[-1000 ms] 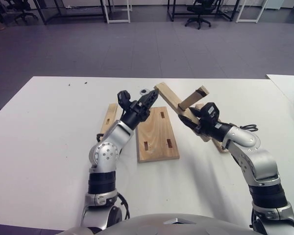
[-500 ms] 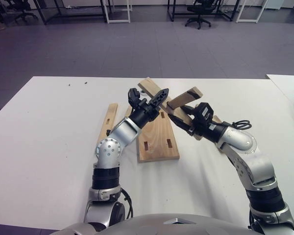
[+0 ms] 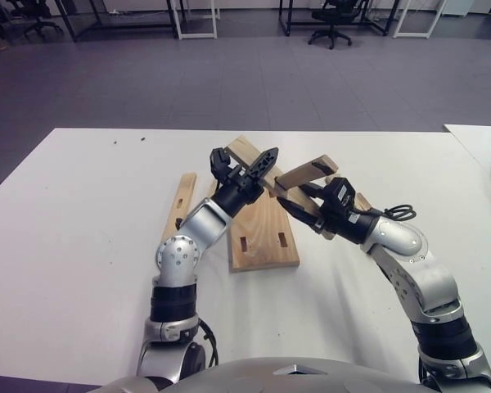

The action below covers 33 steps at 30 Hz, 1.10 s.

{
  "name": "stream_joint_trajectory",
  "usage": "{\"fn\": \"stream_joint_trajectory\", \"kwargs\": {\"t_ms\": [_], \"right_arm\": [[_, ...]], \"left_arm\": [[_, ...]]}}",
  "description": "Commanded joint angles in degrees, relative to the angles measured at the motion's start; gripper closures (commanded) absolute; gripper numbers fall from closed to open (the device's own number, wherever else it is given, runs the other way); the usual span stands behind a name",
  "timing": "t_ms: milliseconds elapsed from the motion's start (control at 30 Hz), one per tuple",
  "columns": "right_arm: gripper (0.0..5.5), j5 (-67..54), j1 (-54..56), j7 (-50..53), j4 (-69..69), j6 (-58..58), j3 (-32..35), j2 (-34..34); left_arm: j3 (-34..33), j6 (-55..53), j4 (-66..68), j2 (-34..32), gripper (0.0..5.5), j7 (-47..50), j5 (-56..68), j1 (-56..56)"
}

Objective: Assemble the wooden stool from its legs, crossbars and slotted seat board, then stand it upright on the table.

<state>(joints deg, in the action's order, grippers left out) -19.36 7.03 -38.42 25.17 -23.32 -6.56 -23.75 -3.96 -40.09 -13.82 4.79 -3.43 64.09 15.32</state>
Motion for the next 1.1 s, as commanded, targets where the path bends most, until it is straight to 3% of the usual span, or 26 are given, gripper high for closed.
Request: {"fn": "stream_joint_trajectory", "kwargs": {"t_ms": [33, 233, 433, 667, 867, 1100], "right_arm": [[3.05, -1.8, 2.1, -2.6, -2.4, 0.4, -1.2, 0.4], [1.81, 0.8, -0.6, -1.4, -3.5, 1.9, -0.9, -0.9], [1.79, 7.3, -5.5, 1.8, -12.9, 4.8, -0.2, -3.4], [1.79, 19.3, -4.2, 6.4, -30.5, 10.0, -6.5, -1.8], [1.79, 18.7, -6.3, 6.0, -24.2, 10.5, -9.2, 0.3], [1.79, 19.4, -8.2, 7.6, -20.7, 8.4, -9.5, 0.6]], "left_arm": [[-1.3, 4.5, -4.9, 3.4, 4.48, 4.0, -1.8, -7.4], [-7.0, 10.4, -16.1, -0.9, 4.48, 12.8, -4.3, -14.2], [-7.6, 13.9, -31.9, -1.1, 4.48, 17.5, -9.5, -30.7], [-6.3, 12.7, -35.1, -3.9, 4.48, 21.5, -10.3, -32.0], [-6.3, 8.9, -33.3, -9.5, 4.48, 22.0, -8.7, -26.5], [-5.2, 7.4, -32.9, -16.9, 4.48, 18.3, -17.0, -25.7]]}}
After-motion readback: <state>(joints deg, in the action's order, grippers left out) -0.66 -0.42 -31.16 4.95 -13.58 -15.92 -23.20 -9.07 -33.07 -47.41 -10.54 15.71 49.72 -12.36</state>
